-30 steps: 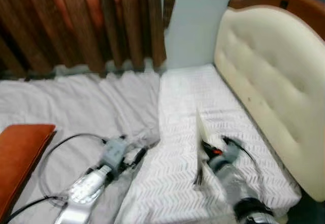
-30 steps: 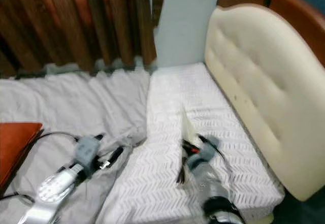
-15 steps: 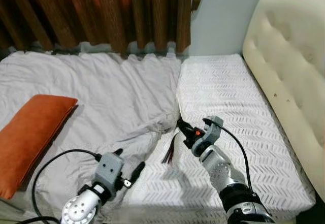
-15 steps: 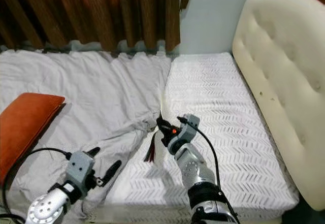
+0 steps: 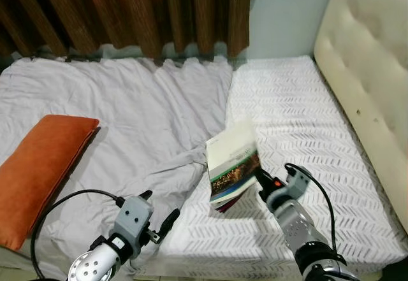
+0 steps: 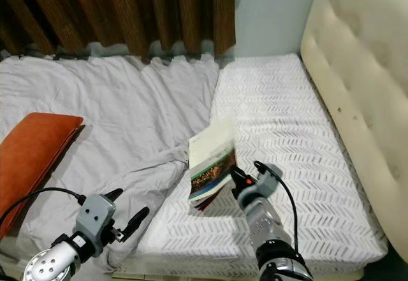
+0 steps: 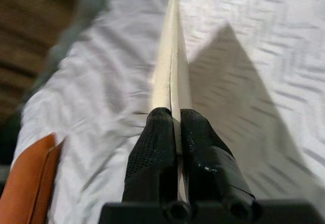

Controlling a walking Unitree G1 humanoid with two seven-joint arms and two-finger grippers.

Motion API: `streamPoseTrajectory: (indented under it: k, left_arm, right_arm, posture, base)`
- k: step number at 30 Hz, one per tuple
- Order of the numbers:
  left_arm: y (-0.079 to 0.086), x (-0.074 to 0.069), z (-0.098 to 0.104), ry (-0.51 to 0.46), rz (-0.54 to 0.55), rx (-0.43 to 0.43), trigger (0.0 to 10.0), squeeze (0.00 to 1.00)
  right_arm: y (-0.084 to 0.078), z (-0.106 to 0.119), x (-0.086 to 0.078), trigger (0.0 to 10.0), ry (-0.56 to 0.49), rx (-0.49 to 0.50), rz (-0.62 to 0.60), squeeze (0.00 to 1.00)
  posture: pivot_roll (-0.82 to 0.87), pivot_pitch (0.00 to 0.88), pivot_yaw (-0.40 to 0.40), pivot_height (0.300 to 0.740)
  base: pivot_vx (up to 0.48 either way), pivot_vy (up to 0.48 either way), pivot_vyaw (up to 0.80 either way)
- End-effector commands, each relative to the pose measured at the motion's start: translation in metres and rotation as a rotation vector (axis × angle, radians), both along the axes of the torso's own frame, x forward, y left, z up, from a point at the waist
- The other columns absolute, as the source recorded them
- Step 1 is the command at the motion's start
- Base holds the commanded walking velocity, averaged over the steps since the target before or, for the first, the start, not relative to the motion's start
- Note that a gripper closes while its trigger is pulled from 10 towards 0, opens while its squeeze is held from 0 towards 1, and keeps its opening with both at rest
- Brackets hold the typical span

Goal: Clean up the room

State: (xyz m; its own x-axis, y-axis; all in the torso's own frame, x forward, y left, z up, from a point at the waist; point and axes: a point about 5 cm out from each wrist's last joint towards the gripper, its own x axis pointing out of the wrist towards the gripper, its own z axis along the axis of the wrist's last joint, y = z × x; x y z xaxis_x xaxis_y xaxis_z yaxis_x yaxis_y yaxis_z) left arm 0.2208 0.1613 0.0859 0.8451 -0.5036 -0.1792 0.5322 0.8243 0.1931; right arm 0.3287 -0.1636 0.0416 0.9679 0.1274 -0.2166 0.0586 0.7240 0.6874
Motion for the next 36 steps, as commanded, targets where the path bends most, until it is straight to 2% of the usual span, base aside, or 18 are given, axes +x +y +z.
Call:
streamPoseTrajectory:
  k: [1,3,5,6,8,9,10,14,15,18,23,26,30,33,36]
  left_arm:
    - [0.000,-0.004,0.006,-0.005,-0.042,-0.016,10.0,0.00]
    - [-0.007,-0.006,0.001,-0.009,-0.106,-0.008,10.0,0.00]
    - [-0.014,-0.005,-0.007,-0.005,-0.150,-0.014,10.0,0.00]
    - [-0.014,-0.005,-0.007,-0.005,-0.150,-0.014,10.0,0.00]
    - [-0.022,0.000,-0.022,0.005,-0.182,-0.017,10.0,0.00]
    - [-0.022,0.000,-0.022,0.005,-0.182,-0.017,10.0,0.00]
    - [-0.028,0.003,-0.033,0.009,-0.204,-0.003,10.0,0.00]
    - [-0.031,0.005,-0.038,0.001,-0.206,0.005,10.0,0.00]
    - [-0.038,0.009,-0.046,-0.020,-0.214,0.016,10.0,0.00]
    - [-0.044,0.012,-0.054,-0.018,-0.242,0.016,10.0,0.00]
    - [-0.057,0.022,-0.058,-0.051,-0.275,-0.001,10.0,0.00]
    - [-0.057,0.023,-0.058,-0.064,-0.269,-0.008,10.0,0.00]
    - [-0.055,0.020,-0.060,-0.098,-0.255,-0.011,10.0,0.00]
    - [-0.054,0.020,-0.063,-0.101,-0.239,-0.032,10.0,0.00]
    - [-0.055,0.020,-0.061,-0.112,-0.181,-0.118,10.0,0.00]
  right_arm:
    - [-0.002,-0.026,-0.018,10.0,0.124,0.061,-0.044,0.00]
    - [-0.014,-0.037,-0.027,10.0,0.185,0.010,-0.085,0.00]
    - [-0.025,-0.039,-0.030,10.0,0.199,-0.052,-0.121,0.00]
    - [-0.025,-0.039,-0.030,10.0,0.199,-0.052,-0.121,0.00]
    - [-0.041,-0.034,-0.028,10.0,0.192,-0.112,-0.171,0.00]
    - [-0.041,-0.034,-0.028,10.0,0.192,-0.112,-0.171,0.00]
    - [-0.052,-0.030,-0.026,10.0,0.186,-0.159,-0.198,0.00]
    - [-0.058,-0.028,-0.025,10.0,0.184,-0.186,-0.212,0.00]
    - [-0.064,-0.023,-0.023,10.0,0.178,-0.231,-0.219,0.00]
    - [-0.069,-0.020,-0.022,10.0,0.175,-0.260,-0.230,0.00]
    - [-0.075,-0.018,-0.021,10.0,0.185,-0.218,-0.287,0.00]
    - [-0.075,-0.020,-0.022,10.0,0.193,-0.199,-0.296,0.00]
    - [-0.069,-0.025,-0.025,10.0,0.223,-0.219,-0.238,0.00]
    - [-0.069,-0.027,-0.026,10.0,0.233,-0.238,-0.221,0.00]
    - [-0.070,-0.030,-0.029,10.0,0.243,-0.238,-0.223,0.00]
  posture:
    - [0.26,0.273,0.110,0.740]
    - [0.28,0.292,0.122,0.740]
    - [0.28,0.302,0.125,0.740]
    - [0.28,0.302,0.125,0.740]
    - [0.26,0.313,0.123,0.740]
    - [0.26,0.313,0.123,0.740]
    - [0.24,0.322,0.119,0.740]
    - [0.21,0.331,0.117,0.740]
    - [0.18,0.347,0.111,0.740]
    - [0.17,0.355,0.106,0.740]
    - [0.15,0.353,0.098,0.740]
    - [0.14,0.348,0.097,0.740]
    - [0.15,0.342,0.094,0.740]
    - [0.15,0.337,0.089,0.740]
    - [0.13,0.333,0.077,0.740]
  base:
    - [0.000,0.000,0.00]
    - [0.000,0.000,0.00]
    - [0.000,0.000,0.00]
    - [0.000,0.000,0.00]
    - [0.000,0.000,0.00]
    - [0.000,0.000,0.00]
    - [0.000,0.000,0.00]
    - [0.000,0.000,0.00]
    - [0.000,0.000,0.00]
    - [0.000,0.000,0.00]
    - [0.000,0.000,0.00]
    - [0.000,0.000,0.00]
    - [0.000,0.000,0.00]
    - [0.000,0.000,0.00]
    - [0.000,0.000,0.00]
